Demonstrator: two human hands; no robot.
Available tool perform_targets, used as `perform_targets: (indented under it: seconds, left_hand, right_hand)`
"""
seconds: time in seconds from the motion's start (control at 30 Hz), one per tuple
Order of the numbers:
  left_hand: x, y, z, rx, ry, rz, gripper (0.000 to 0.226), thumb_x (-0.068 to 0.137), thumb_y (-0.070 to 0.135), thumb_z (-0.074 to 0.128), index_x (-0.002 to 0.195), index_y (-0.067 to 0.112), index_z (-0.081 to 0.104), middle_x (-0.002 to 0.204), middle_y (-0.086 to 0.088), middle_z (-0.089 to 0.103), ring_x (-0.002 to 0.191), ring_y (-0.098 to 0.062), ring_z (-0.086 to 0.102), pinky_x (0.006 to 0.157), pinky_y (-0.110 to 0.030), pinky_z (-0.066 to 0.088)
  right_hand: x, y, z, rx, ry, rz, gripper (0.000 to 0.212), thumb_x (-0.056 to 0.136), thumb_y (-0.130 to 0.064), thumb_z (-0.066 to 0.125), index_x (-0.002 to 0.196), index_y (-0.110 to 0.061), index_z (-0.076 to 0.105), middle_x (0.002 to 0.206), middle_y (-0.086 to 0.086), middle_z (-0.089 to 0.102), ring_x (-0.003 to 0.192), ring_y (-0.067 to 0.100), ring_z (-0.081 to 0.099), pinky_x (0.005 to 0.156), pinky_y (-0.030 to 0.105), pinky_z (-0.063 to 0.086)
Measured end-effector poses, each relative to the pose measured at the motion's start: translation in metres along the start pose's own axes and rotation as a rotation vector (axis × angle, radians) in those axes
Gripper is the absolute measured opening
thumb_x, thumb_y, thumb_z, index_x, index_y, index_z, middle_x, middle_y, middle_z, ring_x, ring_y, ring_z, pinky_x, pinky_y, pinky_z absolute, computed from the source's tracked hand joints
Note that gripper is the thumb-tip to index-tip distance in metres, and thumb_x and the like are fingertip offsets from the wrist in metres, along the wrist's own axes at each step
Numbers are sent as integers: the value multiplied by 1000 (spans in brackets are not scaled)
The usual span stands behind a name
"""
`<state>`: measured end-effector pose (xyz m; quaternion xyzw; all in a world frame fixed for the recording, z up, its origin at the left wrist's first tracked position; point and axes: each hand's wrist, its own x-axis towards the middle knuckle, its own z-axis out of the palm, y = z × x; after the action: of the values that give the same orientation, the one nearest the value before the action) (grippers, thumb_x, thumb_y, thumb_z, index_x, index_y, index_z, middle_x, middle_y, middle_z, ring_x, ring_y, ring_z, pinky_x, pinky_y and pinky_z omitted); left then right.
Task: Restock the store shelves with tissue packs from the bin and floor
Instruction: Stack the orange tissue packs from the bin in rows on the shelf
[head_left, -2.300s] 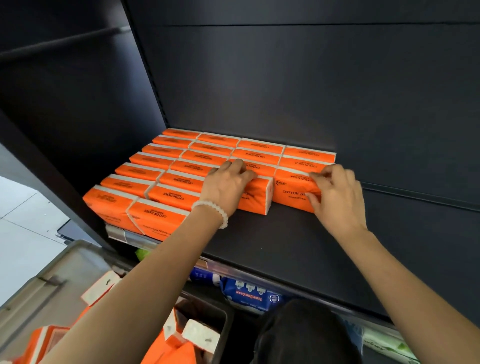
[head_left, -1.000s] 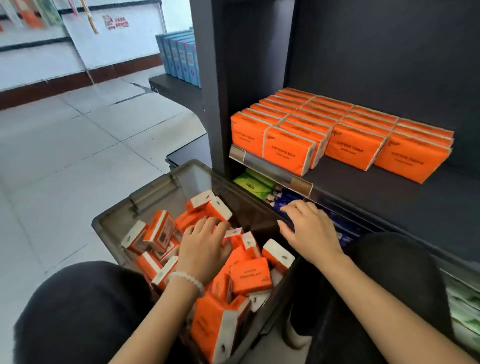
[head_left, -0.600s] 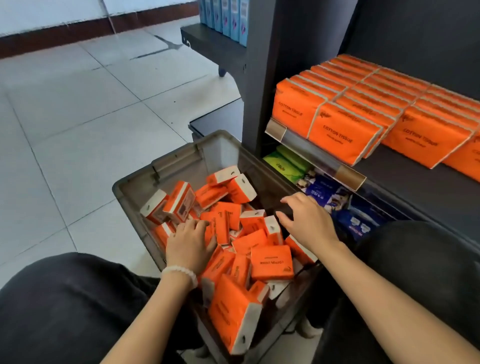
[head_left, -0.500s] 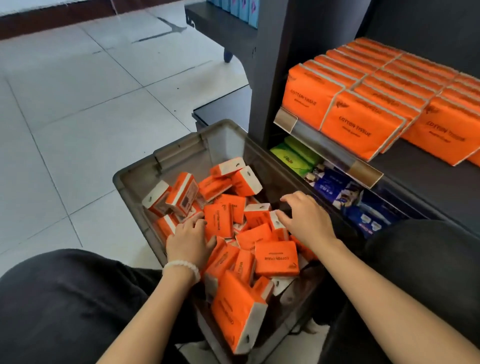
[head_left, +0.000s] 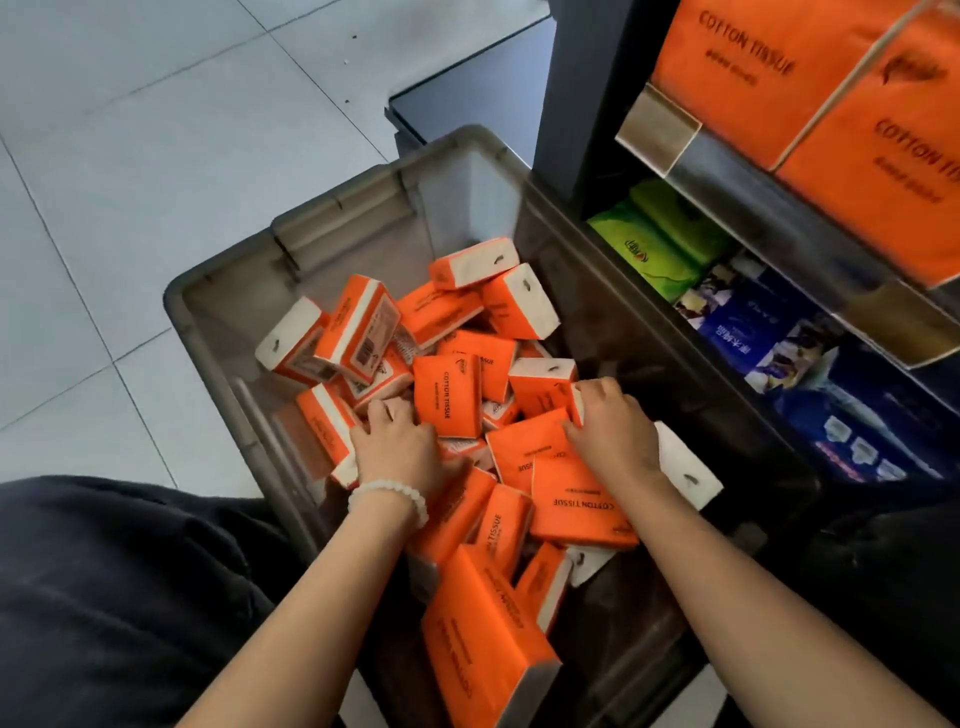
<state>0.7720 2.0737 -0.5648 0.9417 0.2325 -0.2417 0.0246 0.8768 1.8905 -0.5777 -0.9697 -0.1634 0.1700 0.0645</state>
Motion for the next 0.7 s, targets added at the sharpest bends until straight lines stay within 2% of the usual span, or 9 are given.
perform_targets:
  seconds: [0.2, 0.37, 0.43, 0.5, 0.57, 0.7]
  left_hand:
    - [5, -1, -2, 9, -72, 16, 71, 76, 78, 40, 120, 27, 62, 137, 2, 43, 125, -30, 26, 99, -49, 29]
    - [-1, -4, -7, -97, 47, 33, 62, 78, 74, 45, 114, 27, 65, 147, 5, 34, 131, -26, 24, 103, -51, 26]
    - [-2, -7, -10, -177, 123, 30, 57, 78, 73, 45, 106, 27, 65, 138, 5, 45, 126, -25, 36, 101, -50, 33]
    - [-6, -10, -20, -306, 173, 42, 51, 78, 73, 45, 91, 26, 59, 110, 3, 60, 106, -22, 54, 90, -46, 46]
    - [-14, -10, -35, -465, 183, 56, 46, 79, 68, 49, 88, 24, 56, 93, 4, 62, 90, -19, 60, 79, -41, 52]
    - [-36, -3, -71, -576, 302, 116, 46, 81, 58, 58, 103, 18, 61, 102, -2, 64, 95, -22, 59, 83, -40, 50]
  right_hand:
    - [6, 2, 3, 37, 21, 21, 42, 89, -18, 57, 130, -15, 46, 128, 9, 44, 113, 29, 50, 82, 35, 45]
    - [-3, 3, -6, 136, 80, 1, 45, 86, -13, 58, 130, -12, 49, 126, 11, 45, 114, 30, 48, 88, 36, 43]
    - [-7, 2, -15, 181, 115, -9, 45, 85, -12, 59, 129, -12, 50, 125, 12, 47, 113, 31, 48, 90, 36, 43]
    - [-14, 1, -28, 220, 162, -24, 44, 85, -12, 60, 128, -11, 51, 123, 12, 48, 113, 31, 49, 91, 38, 43]
    - [-21, 0, -42, 252, 208, -48, 44, 84, -12, 62, 127, -10, 52, 124, 12, 48, 112, 31, 50, 92, 38, 43]
    - [-44, 3, -77, 306, 321, -92, 43, 85, -13, 60, 127, -10, 52, 126, 9, 47, 113, 28, 49, 93, 36, 41]
